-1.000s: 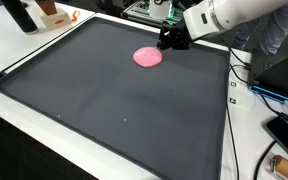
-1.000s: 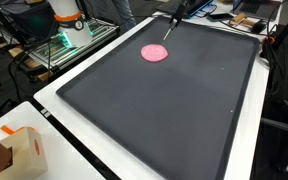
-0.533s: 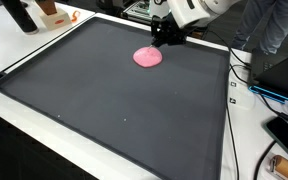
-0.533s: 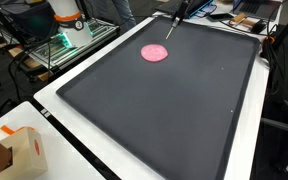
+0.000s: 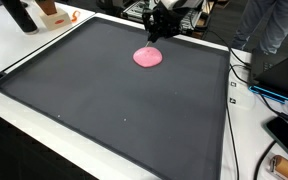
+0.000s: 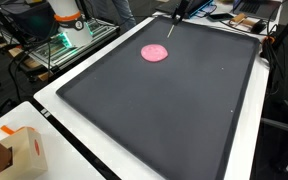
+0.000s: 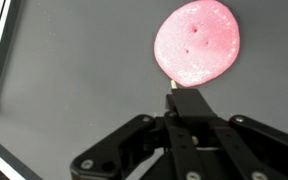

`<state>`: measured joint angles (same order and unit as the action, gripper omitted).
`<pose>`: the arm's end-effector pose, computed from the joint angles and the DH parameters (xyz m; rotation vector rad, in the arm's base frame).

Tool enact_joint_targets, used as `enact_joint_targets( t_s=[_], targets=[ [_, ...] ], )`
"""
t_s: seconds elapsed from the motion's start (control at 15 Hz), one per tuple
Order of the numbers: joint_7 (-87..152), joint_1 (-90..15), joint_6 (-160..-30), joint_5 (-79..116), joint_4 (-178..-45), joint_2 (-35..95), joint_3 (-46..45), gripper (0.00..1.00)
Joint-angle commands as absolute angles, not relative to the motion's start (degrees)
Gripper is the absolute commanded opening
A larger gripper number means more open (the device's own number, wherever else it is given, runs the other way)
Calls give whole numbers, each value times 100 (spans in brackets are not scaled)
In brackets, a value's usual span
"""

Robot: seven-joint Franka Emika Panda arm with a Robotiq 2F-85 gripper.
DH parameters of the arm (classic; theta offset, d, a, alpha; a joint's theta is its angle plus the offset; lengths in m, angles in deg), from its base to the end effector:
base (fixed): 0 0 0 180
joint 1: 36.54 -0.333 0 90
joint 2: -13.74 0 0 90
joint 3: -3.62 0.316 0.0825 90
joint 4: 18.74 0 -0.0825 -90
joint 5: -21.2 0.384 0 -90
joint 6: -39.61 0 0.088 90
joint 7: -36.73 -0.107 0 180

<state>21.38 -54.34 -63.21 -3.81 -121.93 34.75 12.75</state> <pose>0.5550 0.2351 0.3262 2.6285 0.5052 -0.2873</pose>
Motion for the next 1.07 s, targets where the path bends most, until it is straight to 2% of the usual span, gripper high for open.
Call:
enact_joint_targets(
  t_s=[0.0,1.0],
  targets=[
    [2619,-5205,-6713,-3,-12753,2962,1315,3],
    [4084,-4748,-7832,1150,-13881,1830,1319,3]
  ],
)
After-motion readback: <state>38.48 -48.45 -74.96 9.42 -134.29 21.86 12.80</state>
